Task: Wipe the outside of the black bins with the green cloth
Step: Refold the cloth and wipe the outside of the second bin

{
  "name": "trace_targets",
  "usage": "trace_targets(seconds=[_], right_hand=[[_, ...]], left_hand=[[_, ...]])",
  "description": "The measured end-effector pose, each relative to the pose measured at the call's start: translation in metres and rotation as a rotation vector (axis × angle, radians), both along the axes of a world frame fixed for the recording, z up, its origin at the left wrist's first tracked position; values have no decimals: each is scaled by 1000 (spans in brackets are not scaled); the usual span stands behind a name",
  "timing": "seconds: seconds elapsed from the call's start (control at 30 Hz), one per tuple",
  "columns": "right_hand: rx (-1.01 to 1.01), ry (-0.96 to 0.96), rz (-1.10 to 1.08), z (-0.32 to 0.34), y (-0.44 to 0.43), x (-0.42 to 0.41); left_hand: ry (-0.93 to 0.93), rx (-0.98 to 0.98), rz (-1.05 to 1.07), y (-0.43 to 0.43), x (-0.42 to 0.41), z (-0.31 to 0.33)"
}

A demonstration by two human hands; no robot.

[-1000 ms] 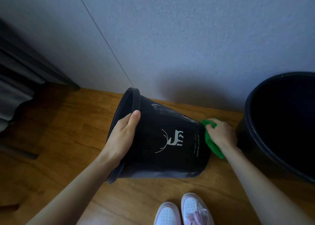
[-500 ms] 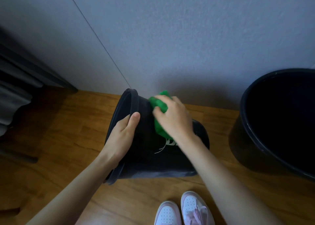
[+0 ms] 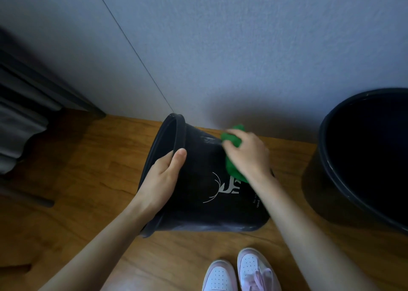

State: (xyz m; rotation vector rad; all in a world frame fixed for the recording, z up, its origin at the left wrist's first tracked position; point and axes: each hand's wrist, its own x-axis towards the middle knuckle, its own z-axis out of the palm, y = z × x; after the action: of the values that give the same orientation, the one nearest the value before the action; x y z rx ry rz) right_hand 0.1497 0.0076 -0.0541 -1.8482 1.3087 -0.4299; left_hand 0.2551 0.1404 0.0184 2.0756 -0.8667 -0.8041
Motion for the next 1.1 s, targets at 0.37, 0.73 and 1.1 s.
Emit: trace_targets(seconds=[0.37, 0.73, 1.1], right_hand=[[-105, -109, 56, 7, 11, 16], [269, 49, -239, -70, -25, -48], [-216, -317, 50, 40, 46, 26]], left_hand=[[10, -11, -26, 6, 4, -3], [43, -53, -57, 10, 1, -2], [4, -18, -57, 8, 3, -1]])
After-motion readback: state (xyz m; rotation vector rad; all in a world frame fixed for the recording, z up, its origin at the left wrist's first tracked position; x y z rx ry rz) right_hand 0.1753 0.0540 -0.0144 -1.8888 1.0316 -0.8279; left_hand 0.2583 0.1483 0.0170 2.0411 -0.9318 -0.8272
